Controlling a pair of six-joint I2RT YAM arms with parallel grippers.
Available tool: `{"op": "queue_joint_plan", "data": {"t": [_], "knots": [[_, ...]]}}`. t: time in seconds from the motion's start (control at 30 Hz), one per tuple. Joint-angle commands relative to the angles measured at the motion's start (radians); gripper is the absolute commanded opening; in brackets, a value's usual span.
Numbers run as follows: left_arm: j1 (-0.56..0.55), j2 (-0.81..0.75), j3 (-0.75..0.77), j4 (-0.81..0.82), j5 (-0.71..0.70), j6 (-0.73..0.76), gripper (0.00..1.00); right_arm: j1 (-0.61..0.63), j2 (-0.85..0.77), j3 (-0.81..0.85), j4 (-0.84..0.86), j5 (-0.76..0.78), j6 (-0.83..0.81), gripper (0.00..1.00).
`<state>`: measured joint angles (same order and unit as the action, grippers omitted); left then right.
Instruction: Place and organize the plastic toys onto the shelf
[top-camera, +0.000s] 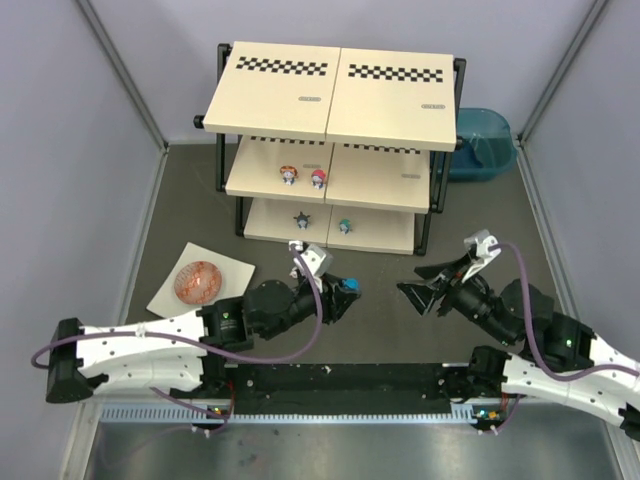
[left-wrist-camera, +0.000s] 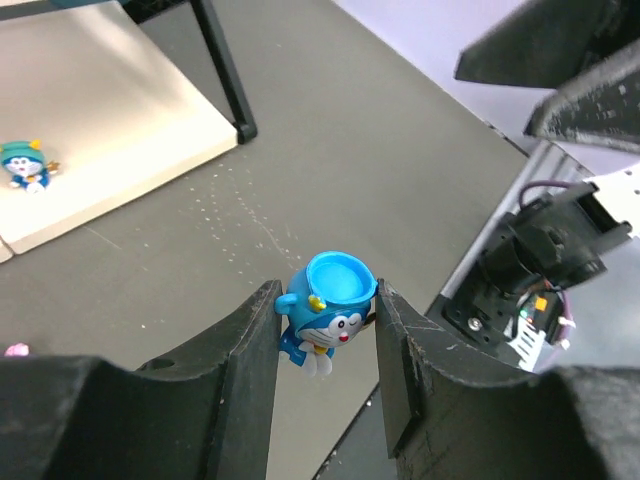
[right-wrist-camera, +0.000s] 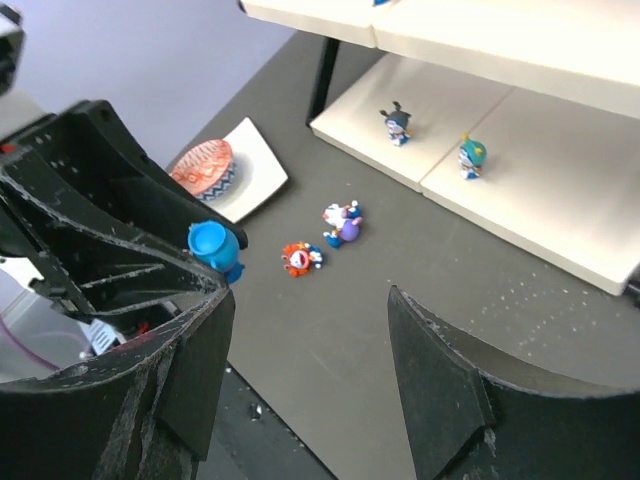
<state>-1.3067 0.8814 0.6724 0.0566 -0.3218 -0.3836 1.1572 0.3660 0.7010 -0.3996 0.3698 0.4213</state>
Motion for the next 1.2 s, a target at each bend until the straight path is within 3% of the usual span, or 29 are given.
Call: {"op": "queue_joint_plan", "data": {"t": [0.0, 0.2, 0.47, 0.87, 1.17], "knots": [[0.023, 0.073, 0.117, 0.137, -0.111, 0.006, 0.00, -0.005, -0.022, 0.005, -0.053, 0.072, 0.019, 0.64], [0.115, 0.200, 0.245, 0.216, -0.129, 0.043, 0.00, -0.005, -0.097, 0.000, -0.064, 0.095, -0.010, 0.64], [0.242, 0.385, 0.403, 0.270, -0.105, 0.080, 0.00, -0.005, -0.243, 0.008, -0.149, 0.262, 0.010, 0.64], [0.375, 0.502, 0.429, 0.402, -0.094, 0.057, 0.00, -0.004, -0.331, -0.003, -0.208, 0.327, -0.009, 0.64], [0.412, 0.567, 0.431, 0.476, -0.071, 0.009, 0.00, -0.005, -0.348, -0.009, -0.220, 0.353, -0.024, 0.64]]}}
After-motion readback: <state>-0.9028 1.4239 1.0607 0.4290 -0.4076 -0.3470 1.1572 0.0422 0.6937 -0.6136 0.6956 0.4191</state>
